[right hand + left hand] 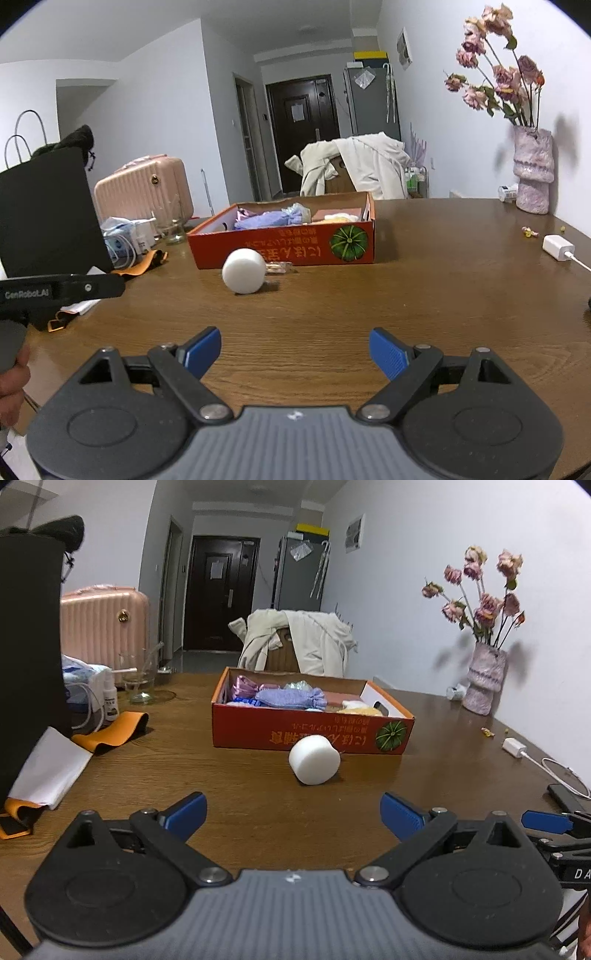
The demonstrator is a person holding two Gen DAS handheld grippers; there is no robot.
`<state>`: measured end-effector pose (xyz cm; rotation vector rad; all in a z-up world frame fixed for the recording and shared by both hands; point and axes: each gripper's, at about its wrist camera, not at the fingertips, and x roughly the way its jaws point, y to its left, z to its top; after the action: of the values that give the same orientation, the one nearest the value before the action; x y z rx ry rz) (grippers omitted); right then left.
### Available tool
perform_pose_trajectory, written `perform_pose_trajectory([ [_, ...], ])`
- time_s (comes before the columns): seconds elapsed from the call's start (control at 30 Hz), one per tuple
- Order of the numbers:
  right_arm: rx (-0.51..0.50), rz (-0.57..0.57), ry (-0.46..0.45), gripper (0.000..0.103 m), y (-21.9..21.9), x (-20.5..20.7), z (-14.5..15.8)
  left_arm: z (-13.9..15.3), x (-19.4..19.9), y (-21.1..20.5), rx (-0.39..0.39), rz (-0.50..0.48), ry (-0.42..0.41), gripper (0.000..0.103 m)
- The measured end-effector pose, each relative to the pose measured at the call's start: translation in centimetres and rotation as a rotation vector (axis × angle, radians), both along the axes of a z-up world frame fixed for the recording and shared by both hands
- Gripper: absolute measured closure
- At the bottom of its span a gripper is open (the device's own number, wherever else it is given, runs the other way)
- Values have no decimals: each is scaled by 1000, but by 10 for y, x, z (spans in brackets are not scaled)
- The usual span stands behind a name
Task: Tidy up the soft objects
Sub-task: 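Withdraw both grippers from the box toward the white foam cylinder, then grasp the white foam cylinder with the left gripper while the right grasps the clear snack packet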
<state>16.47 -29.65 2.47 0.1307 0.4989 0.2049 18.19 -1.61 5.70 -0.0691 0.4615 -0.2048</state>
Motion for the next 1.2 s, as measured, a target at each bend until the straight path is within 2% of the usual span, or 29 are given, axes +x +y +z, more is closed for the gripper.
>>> perform_pose_trajectory([
  [0.17, 17, -5, 18, 16, -9, 33, -6, -12, 44, -14, -4, 11, 67, 1],
  [0.47, 27, -17, 39, 16, -19, 86, -14, -30, 124, -43, -6, 4, 128, 1],
  [0.7, 13, -24, 58, 16, -23, 113, -15, -41, 180, -53, -61, -1, 177, 2],
  [0.77, 8, -21, 62, 16, -23, 121, -16, -45, 190, -51, -75, 4, 197, 18],
  [0.8, 6, -18, 63, 16, -22, 125, -16, -47, 192, -50, -79, -2, 207, 37],
  [0.83, 1, -12, 64, 16, -21, 130, -15, -49, 195, -48, -85, -13, 221, 44],
  [1.0, -39, 62, 68, 16, 0, 164, -14, -47, 184, -27, -105, -19, 197, 45],
  [1.2, -138, 172, 89, 17, 53, 216, -16, -39, 170, 13, -130, 42, 163, 45],
])
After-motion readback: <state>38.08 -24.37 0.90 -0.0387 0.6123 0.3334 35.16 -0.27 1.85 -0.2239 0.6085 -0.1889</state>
